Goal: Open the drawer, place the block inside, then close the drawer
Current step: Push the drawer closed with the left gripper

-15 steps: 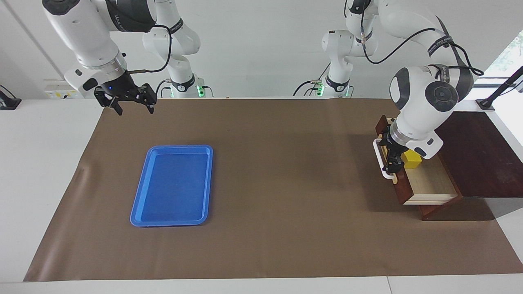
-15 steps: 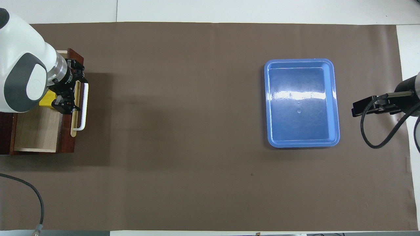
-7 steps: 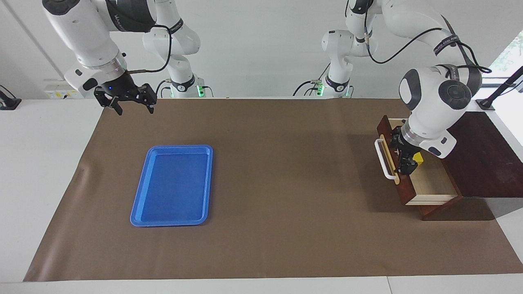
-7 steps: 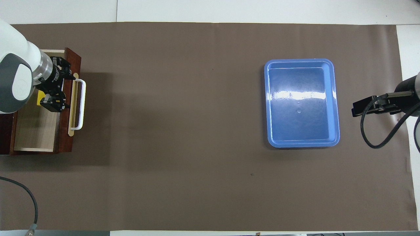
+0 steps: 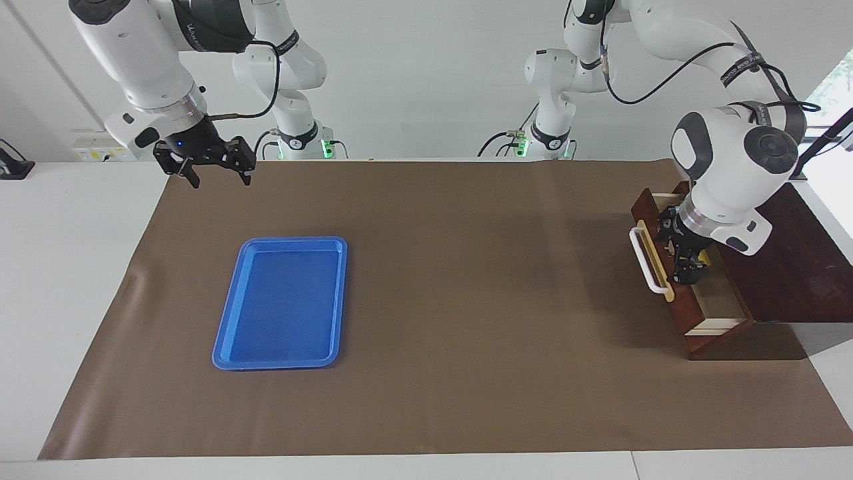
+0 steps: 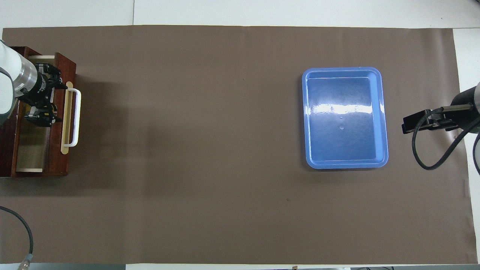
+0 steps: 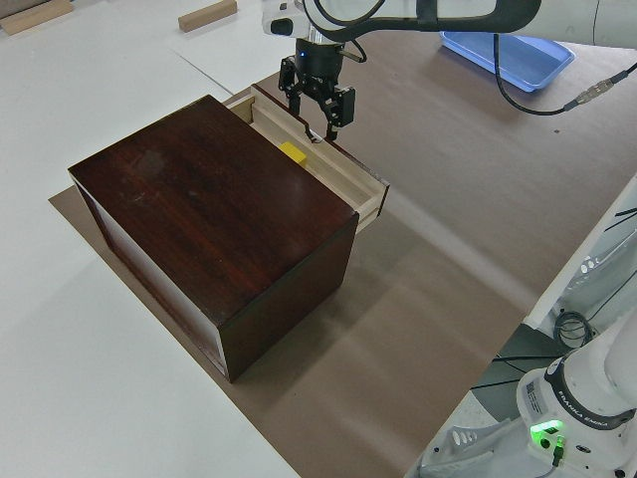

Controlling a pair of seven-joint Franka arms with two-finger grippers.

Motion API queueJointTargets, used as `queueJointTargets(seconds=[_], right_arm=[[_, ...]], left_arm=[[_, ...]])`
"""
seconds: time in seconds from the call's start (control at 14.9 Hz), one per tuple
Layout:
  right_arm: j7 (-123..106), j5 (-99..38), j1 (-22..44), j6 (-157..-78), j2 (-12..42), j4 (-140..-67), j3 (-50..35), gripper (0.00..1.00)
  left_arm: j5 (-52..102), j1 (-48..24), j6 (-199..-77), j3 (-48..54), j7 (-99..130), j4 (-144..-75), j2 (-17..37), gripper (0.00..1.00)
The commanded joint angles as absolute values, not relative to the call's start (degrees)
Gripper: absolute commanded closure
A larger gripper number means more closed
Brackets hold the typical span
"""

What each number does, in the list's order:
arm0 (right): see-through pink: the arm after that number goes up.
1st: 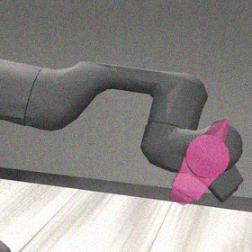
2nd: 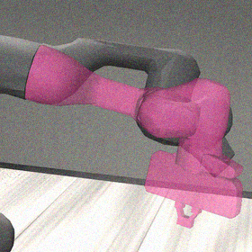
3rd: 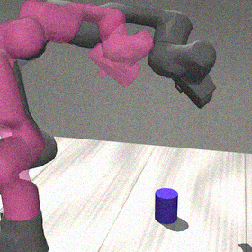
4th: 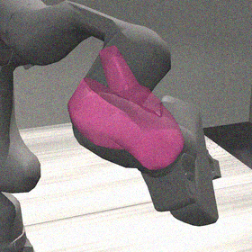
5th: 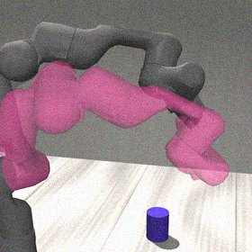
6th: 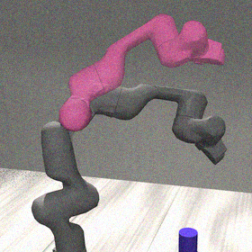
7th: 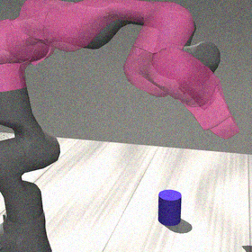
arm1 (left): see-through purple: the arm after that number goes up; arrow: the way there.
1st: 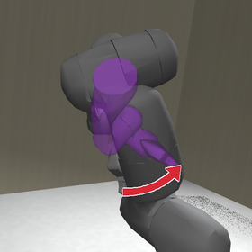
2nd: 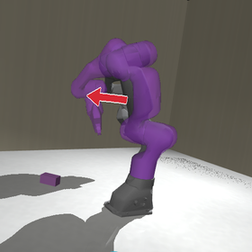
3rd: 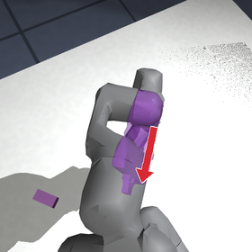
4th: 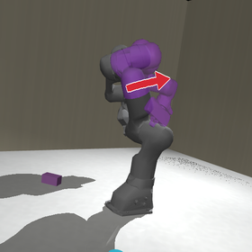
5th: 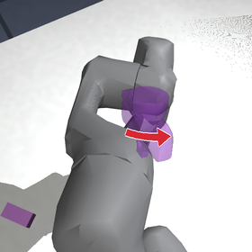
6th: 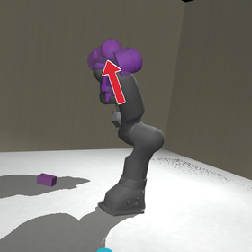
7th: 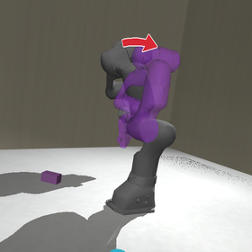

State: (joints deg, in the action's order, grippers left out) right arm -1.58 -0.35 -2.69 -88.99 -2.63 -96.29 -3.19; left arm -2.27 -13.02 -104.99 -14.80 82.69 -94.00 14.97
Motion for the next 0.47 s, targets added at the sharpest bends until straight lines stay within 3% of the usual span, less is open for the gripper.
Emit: queueJointTargets(seconds=[0.0,0.4], right_arm=[[-2.6,0.7,-3.3,-88.3,-3.3,-96.6,-3.6,0.00],[-2.6,0.7,-3.3,-88.2,-3.3,-96.7,-3.6,0.00]], left_arm=[[-3.3,-13.1,-107.0,-17.0,78.8,-95.9,13.4,0.00],[-3.2,-12.7,-109.4,-19.9,74.2,-96.4,13.4,0.00]])
